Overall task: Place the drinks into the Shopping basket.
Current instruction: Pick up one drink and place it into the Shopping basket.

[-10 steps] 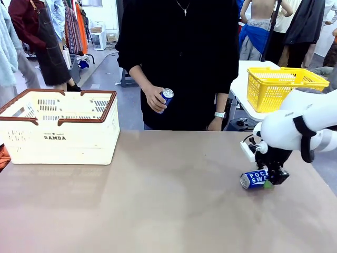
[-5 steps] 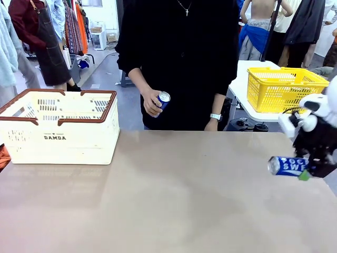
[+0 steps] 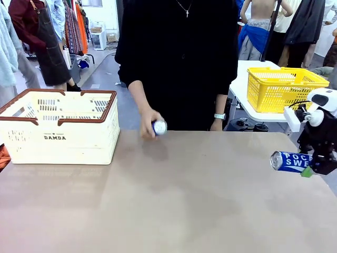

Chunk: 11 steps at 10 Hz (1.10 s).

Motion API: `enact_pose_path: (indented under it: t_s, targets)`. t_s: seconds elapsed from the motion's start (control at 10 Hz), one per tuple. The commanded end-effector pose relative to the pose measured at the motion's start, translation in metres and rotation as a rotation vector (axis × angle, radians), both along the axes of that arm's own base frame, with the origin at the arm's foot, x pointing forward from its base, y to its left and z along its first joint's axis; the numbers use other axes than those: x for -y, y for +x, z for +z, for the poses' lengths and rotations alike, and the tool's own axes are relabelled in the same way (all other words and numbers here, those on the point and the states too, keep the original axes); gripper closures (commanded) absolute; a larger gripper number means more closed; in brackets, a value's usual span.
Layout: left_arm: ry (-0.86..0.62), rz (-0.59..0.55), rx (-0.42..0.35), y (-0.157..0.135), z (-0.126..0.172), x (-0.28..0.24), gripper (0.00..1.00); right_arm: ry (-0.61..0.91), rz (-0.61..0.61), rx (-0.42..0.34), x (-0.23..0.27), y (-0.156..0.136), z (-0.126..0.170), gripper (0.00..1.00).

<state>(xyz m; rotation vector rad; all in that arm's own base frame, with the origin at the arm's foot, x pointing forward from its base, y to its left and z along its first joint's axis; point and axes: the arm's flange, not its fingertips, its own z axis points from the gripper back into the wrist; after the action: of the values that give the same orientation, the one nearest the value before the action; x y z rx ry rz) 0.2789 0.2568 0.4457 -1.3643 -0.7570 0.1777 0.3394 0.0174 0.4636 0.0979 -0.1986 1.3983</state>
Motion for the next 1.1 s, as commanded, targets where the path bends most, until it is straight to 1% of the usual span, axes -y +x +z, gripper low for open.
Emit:
enact_pose_path:
  t_s: [0.0,0.1,0.2,0.3,0.4,0.5,0.6,0.7,0.8,0.9,1.0]
  targets:
    - [-0.013,0.000,0.007,-0.001,0.003,0.000,0.00,0.115,-0.096,-0.050,-0.044,0.011,0.007,1.00]
    - [-0.013,0.000,0.007,-0.001,0.003,0.000,0.00,0.124,-0.142,-0.080,-0.095,0.010,0.020,1.00]
    - [-0.013,0.000,0.007,-0.001,0.003,0.000,0.00,0.144,-0.137,-0.108,-0.127,0.010,0.023,1.00]
    - [-0.013,0.000,0.007,-0.001,0.003,0.000,0.00,0.143,-0.121,-0.128,-0.180,0.013,0.019,1.00]
    - [-0.013,0.000,0.007,-0.001,0.003,0.000,0.00,0.097,-0.146,-0.158,-0.199,0.018,0.015,1.00]
    - [-0.013,0.000,0.007,-0.001,0.003,0.000,0.00,0.123,-0.211,-0.175,-0.174,0.022,0.018,1.00]
    - [-0.013,0.000,0.007,-0.001,0.003,0.000,0.00,0.126,-0.322,-0.187,-0.131,0.015,0.021,1.00]
    - [-0.013,0.000,0.007,-0.001,0.003,0.000,0.00,0.156,-0.409,-0.208,-0.082,-0.002,0.023,1.00]
    - [-0.013,0.000,0.007,-0.001,0.003,0.000,0.00,0.161,-0.538,-0.224,-0.044,-0.020,0.024,1.00]
    - [-0.013,0.000,0.007,-0.001,0.003,0.000,0.00,0.201,-0.674,-0.295,-0.010,-0.033,0.022,1.00]
    - [-0.013,0.000,0.007,-0.001,0.003,0.000,0.00,0.298,-0.797,-0.355,0.015,-0.044,0.017,1.00]
